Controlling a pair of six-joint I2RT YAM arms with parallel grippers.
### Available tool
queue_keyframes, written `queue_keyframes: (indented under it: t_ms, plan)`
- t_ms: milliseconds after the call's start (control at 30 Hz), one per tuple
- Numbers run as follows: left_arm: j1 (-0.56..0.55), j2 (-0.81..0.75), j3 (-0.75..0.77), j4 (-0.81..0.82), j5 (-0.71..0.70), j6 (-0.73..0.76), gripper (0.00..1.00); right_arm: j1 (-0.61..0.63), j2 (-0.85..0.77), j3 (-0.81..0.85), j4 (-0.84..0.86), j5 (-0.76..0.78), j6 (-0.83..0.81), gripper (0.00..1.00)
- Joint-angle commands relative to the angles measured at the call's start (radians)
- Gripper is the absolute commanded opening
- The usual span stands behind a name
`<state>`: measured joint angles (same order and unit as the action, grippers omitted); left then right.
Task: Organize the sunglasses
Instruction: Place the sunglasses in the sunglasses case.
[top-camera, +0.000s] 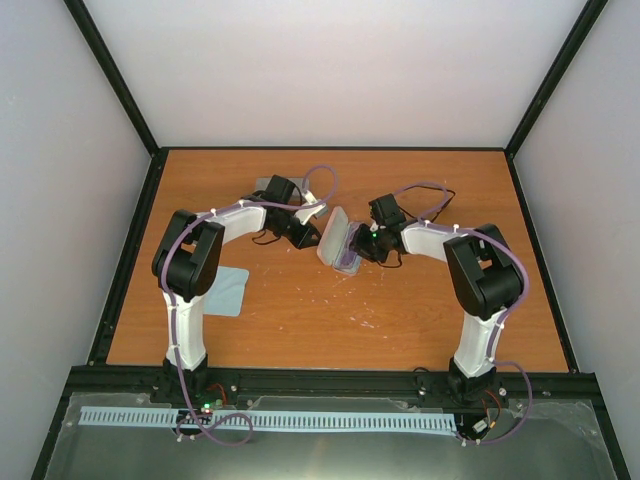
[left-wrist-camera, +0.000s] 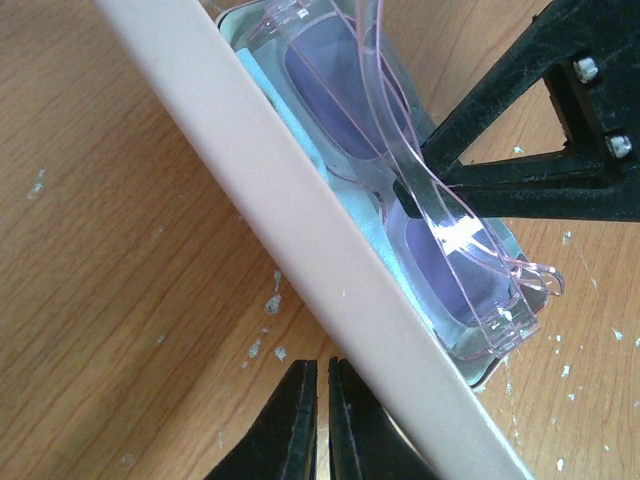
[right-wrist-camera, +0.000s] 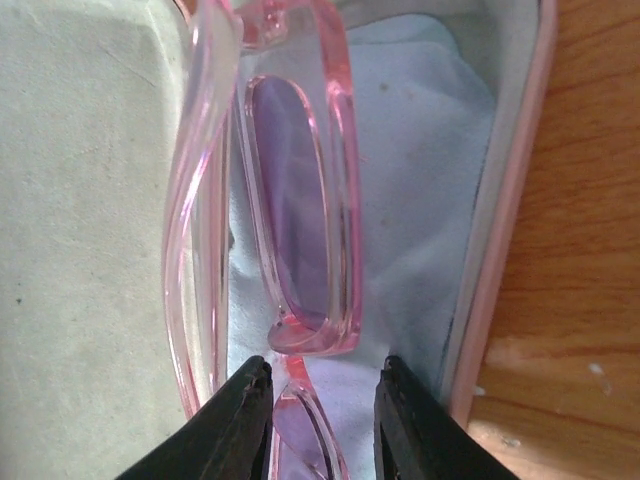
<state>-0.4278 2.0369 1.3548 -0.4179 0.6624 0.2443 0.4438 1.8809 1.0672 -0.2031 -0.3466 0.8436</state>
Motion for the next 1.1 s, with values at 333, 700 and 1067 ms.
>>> queue_keyframes:
  t_ms: [333,700,1067]
  plan:
    - [-0.015,-0.044,0.022,0.013,0.011,-0.007,0.08,0.006,-0.058,0.012,-0.107,0.067,-0.043,0.3]
    - [-0.02,-0.043,0.023,0.014,0.009,-0.007,0.08,0.003,-0.086,0.02,-0.174,0.108,-0.065,0.3]
    - [-0.023,-0.047,0.017,0.018,0.008,-0.007,0.08,0.002,-0.1,0.012,-0.186,0.117,-0.078,0.28]
